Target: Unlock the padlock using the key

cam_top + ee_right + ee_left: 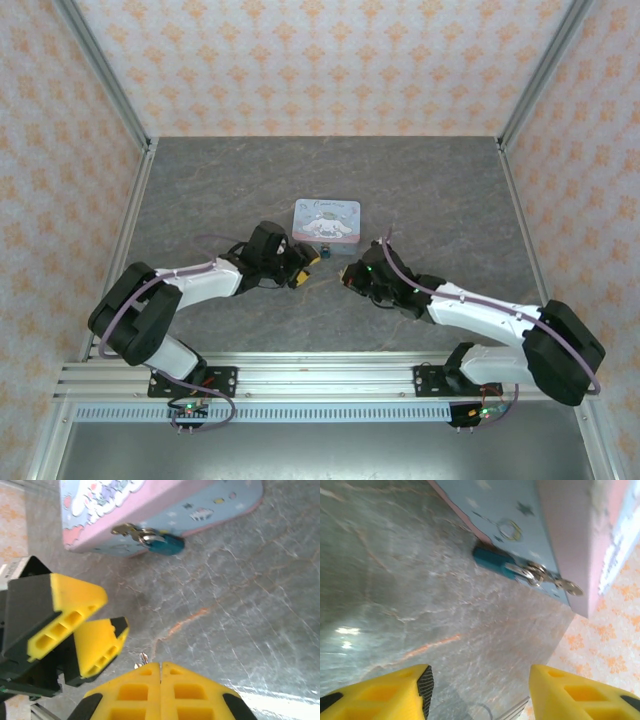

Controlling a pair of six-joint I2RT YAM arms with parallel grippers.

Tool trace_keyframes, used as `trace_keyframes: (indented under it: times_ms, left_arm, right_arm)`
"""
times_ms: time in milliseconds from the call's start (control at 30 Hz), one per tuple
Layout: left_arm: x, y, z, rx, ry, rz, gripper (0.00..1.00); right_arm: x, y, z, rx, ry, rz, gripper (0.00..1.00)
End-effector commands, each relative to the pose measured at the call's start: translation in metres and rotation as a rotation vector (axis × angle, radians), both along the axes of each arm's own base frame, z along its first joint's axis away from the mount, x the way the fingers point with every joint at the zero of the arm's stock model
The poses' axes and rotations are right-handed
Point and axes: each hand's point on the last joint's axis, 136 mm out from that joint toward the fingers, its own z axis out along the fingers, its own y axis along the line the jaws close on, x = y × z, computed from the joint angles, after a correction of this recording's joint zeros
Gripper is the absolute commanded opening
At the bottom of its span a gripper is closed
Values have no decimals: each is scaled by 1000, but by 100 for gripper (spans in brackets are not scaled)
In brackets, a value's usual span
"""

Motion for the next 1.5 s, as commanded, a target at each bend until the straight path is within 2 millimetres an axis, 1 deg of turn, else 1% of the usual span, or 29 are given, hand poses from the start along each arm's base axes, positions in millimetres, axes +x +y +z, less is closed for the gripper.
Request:
trace_keyframes:
  times_ms: [0, 67, 100, 200, 367, 700, 967, 1133, 1467]
  left_arm:
    - [7, -16, 25, -55, -68, -19, 53]
    - [10, -24, 34, -80, -94, -28, 52]
    - [11, -26, 38, -84, -110, -36, 51]
    - [13, -27, 47, -78, -150, -49, 49]
    - [19, -31, 62, -106, -206, -47, 43]
    - [25, -44, 91, -193, -300, -45, 36]
    - [21, -47, 91, -196, -301, -52, 29]
    - [18, -52, 94, -207, -312, -57, 25]
    - [9, -56, 85, -192, -292, -71, 20]
  right_arm:
    - [7, 14, 26, 55, -103, 89, 0]
    - [8, 18, 33, 62, -136, 131, 0]
    - [7, 19, 44, 75, -167, 150, 0]
    - [9, 16, 51, 77, -192, 163, 0]
    - [14, 5, 48, 122, -179, 122, 0]
    - [15, 4, 43, 132, -165, 104, 0]
    - [17, 4, 41, 133, -158, 96, 0]
    - [18, 4, 39, 127, -155, 88, 0]
    - [20, 2, 37, 118, -155, 75, 0]
